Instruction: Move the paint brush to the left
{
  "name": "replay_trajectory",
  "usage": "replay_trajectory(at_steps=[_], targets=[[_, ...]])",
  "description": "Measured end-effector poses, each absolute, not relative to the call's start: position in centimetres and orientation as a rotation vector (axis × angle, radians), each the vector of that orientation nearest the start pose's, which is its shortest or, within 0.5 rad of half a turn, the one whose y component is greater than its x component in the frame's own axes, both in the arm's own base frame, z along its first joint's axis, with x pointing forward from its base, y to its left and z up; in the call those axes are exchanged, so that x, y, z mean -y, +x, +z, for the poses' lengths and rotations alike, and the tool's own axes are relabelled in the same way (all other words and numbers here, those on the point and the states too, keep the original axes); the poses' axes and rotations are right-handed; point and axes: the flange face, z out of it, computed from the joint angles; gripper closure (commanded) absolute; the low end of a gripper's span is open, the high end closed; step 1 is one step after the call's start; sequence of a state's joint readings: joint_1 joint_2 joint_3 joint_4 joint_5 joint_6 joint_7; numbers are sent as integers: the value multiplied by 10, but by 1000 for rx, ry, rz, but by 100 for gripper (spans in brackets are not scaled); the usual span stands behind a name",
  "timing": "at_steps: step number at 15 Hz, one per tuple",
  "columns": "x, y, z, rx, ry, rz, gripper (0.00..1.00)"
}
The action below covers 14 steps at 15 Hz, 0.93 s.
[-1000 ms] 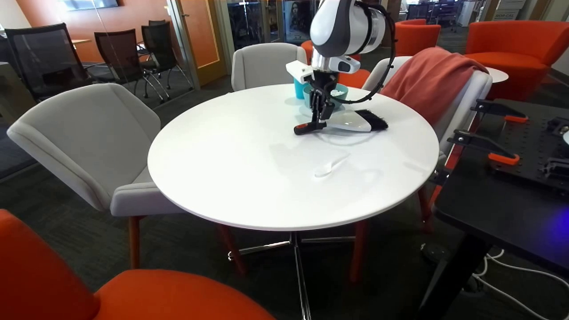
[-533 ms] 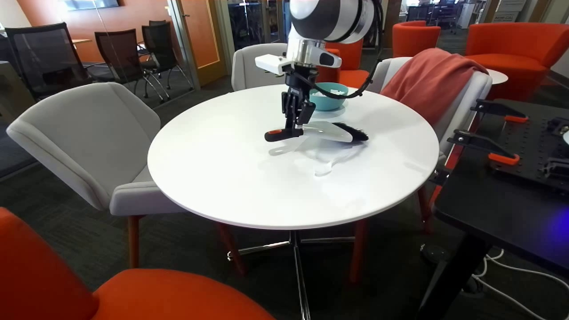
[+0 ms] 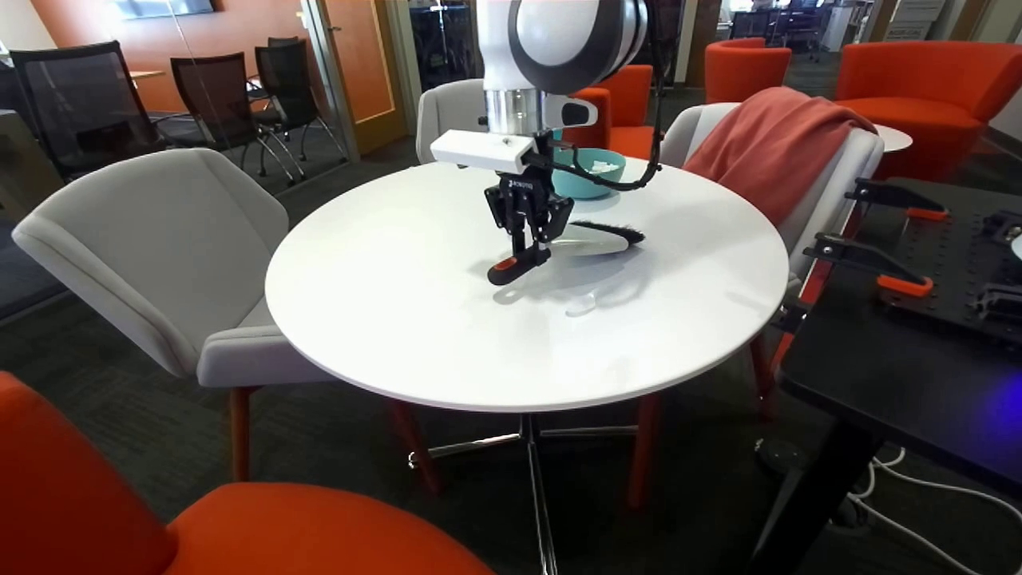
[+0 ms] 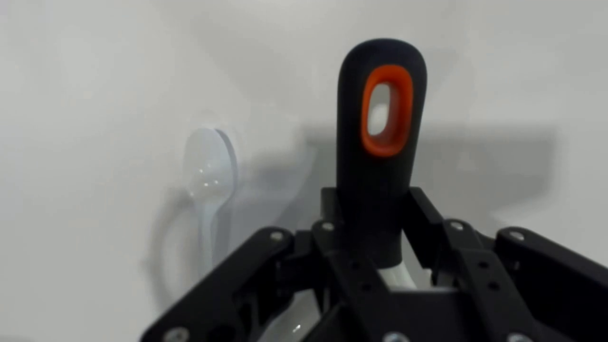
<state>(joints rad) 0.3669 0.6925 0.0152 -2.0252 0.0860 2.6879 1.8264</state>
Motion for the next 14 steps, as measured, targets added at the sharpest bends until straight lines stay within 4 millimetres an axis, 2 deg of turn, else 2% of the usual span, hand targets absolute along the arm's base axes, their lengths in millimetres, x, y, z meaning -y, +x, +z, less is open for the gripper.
replay_trajectory(at_steps=[1,5,6,10,14], targets=[[-215,545,95,-2133,-2337,34,63],[-214,549,90,-2067,-2433,-58,63],[-214,549,90,-2066,-2434,-59,88],[-216,552,89,-2051,-2422,-74,88],[-237,579,101,-1938,-2393,-144,88]])
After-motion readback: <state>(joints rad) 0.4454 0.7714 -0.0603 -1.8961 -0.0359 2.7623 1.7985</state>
